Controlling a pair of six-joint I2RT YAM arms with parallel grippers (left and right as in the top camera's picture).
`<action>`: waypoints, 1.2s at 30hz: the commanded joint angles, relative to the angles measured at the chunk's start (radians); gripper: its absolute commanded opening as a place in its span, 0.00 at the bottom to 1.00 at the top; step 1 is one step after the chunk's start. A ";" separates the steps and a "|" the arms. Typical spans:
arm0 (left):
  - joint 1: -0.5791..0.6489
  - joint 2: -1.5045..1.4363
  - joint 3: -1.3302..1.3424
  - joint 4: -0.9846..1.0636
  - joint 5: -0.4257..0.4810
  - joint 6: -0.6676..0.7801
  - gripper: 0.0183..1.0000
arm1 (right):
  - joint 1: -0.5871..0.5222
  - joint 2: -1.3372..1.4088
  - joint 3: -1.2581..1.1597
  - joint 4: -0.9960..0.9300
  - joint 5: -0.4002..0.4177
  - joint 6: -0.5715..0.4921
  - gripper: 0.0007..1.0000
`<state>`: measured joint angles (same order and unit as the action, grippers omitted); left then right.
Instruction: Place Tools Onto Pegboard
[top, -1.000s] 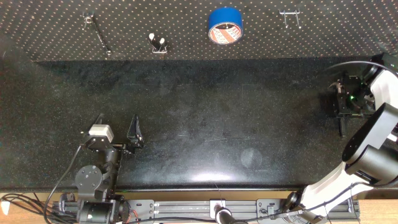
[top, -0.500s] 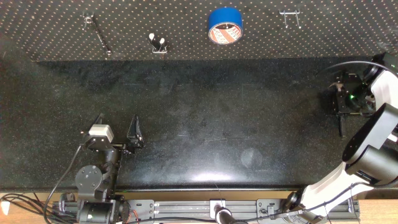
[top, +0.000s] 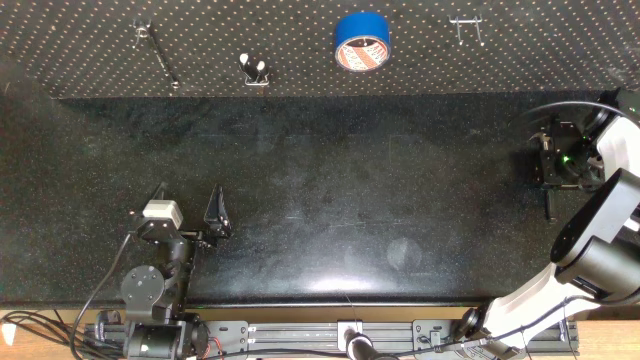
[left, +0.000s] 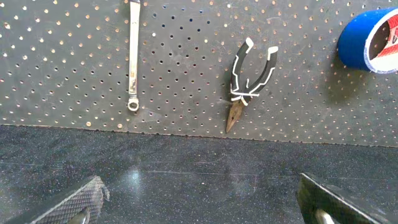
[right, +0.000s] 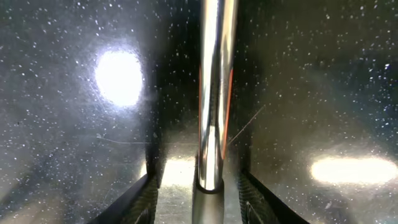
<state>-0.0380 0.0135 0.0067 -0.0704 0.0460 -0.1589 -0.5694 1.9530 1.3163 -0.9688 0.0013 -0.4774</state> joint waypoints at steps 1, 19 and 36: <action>0.004 -0.010 -0.001 -0.006 0.018 -0.002 1.00 | -0.026 0.037 -0.048 -0.025 0.013 -0.023 0.45; 0.004 -0.010 -0.001 -0.006 0.018 -0.002 1.00 | -0.023 0.037 -0.051 -0.008 -0.060 -0.060 0.08; 0.004 -0.010 -0.001 -0.006 0.018 -0.002 0.99 | 0.036 -0.294 -0.278 0.252 -0.194 0.097 0.07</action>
<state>-0.0380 0.0135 0.0067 -0.0704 0.0460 -0.1589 -0.5316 1.7981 1.1389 -0.8001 -0.1318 -0.4686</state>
